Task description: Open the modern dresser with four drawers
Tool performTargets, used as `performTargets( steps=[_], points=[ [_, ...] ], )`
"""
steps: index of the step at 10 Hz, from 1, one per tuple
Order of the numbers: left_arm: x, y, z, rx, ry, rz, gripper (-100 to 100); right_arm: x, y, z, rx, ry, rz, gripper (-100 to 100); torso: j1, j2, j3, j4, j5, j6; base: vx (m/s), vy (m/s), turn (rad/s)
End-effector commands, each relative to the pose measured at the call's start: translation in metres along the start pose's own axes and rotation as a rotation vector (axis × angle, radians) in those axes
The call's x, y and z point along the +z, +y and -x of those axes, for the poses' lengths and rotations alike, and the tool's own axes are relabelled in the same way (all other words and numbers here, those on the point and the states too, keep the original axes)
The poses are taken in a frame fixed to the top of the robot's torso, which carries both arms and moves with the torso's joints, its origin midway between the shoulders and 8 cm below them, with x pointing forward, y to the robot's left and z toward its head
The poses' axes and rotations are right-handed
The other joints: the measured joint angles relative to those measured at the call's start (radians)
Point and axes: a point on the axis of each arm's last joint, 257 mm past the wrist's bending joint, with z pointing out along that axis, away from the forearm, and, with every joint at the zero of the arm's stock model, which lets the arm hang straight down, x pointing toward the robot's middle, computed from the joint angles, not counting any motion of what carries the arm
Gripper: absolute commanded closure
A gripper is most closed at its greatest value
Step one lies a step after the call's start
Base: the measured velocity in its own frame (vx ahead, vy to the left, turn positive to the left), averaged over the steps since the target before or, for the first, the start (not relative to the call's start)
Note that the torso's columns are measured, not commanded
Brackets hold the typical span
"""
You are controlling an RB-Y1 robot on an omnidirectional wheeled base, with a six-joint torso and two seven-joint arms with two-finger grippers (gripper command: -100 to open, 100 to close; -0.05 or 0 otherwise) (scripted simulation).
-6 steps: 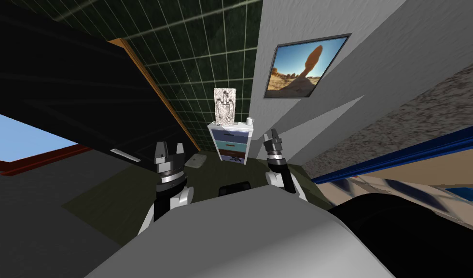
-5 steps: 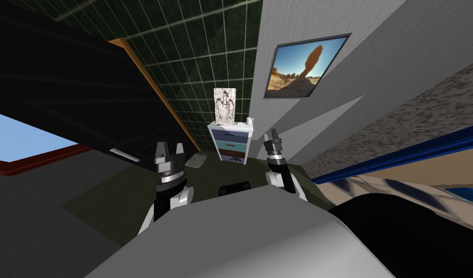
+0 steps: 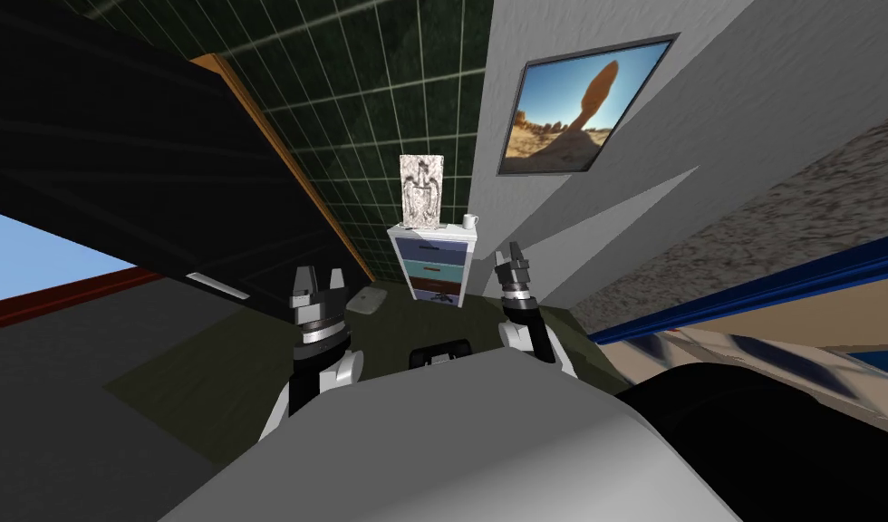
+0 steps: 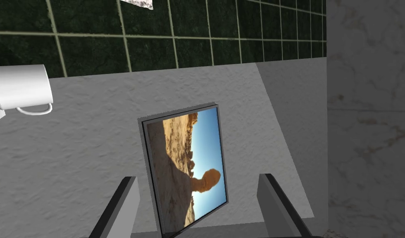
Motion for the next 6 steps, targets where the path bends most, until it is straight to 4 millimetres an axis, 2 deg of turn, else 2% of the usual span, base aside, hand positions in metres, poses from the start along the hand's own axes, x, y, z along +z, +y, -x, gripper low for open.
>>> performTargets(
  steps=[1, 3, 4, 6],
  points=[
    [0.0000, 0.0000, 0.0000, 0.000, 0.000, 0.000, 0, 0.0000, 0.0000, 0.0000, 0.000, 0.000, 0.000, 0, 0.000, 0.074, -0.147, 0.074, 0.000, 0.000, 0.000, 0.000, 0.000],
    [0.0000, 0.0000, 0.0000, 0.000, 0.000, 0.000, 0, 0.0000, 0.0000, 0.0000, 0.000, 0.000, 0.000, 0, 0.000, 0.222, -0.443, 0.221, 0.000, 0.000, 0.000, 0.000, 0.000],
    [0.0000, 0.0000, 0.0000, 0.000, 0.000, 0.000, 0, -0.0009, -0.0032, -0.0054, -0.061, 0.047, -0.009, -100, 0.000, 0.295, -0.590, 0.295, 0.000, 0.000, 0.044, 0.024, -0.052],
    [-0.0001, 0.0002, 0.0000, 0.000, 0.000, 0.001, 0, -0.0020, -0.0072, -0.0090, -0.135, 0.085, -0.018, -100, 0.003, 0.336, -0.681, 0.337, 0.001, 0.000, 0.077, 0.072, -0.067]
  ],
)
